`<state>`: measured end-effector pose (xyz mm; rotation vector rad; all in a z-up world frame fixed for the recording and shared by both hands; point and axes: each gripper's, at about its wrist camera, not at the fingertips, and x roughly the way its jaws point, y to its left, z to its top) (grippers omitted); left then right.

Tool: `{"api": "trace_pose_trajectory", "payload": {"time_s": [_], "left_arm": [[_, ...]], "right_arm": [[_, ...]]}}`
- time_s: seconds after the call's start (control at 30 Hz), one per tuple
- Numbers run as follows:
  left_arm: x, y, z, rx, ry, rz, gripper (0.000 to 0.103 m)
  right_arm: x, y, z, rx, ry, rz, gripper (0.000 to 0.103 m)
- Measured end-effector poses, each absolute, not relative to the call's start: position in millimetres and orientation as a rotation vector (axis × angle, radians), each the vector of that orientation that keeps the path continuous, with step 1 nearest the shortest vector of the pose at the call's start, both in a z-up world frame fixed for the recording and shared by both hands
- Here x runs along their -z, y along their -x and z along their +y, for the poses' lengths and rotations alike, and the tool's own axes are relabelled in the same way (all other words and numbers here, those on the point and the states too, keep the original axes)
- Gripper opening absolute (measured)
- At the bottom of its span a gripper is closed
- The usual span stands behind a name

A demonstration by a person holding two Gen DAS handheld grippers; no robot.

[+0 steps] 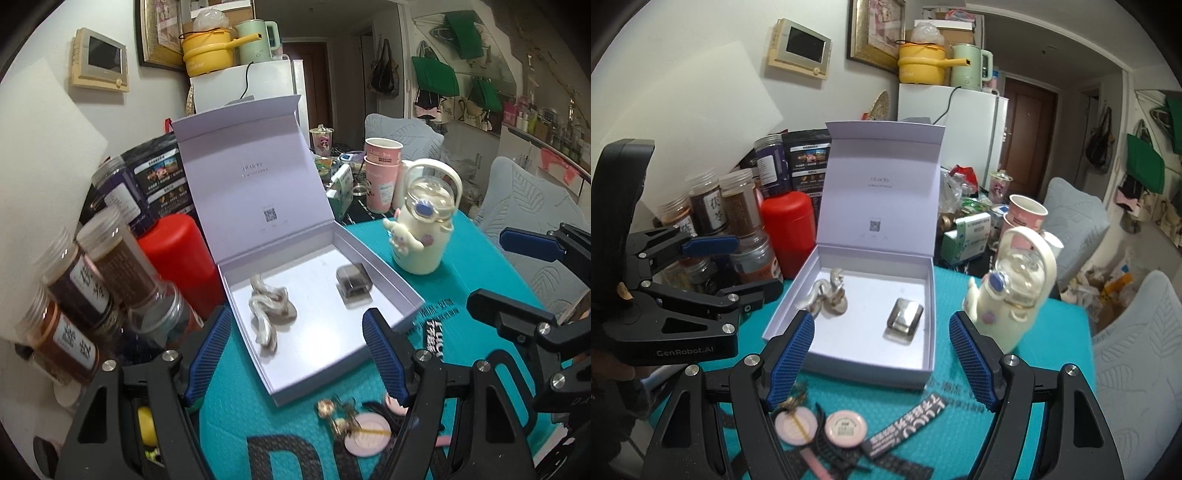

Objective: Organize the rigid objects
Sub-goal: 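Withdraw both tools from the box back over the remaining items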

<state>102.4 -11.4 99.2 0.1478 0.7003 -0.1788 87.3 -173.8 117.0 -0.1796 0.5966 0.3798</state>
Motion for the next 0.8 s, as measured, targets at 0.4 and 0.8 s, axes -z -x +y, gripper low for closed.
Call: {"api": "trace_pose_trajectory", "payload": {"time_s": [0.4,0.8], "left_arm": [[-84.7,-49.4,-6.9,0.237,-0.114,0.737,0.073],[-64.2,-5.2,-2.6,0.293,-0.110,0.768,0.073]], "right_arm": [[-108.1,-30.2,-172.8,-0.368,0.165,0.606,0.076],[-78.9,17.1,-171.8,-0.366,0.137,0.645,0.076]]}}
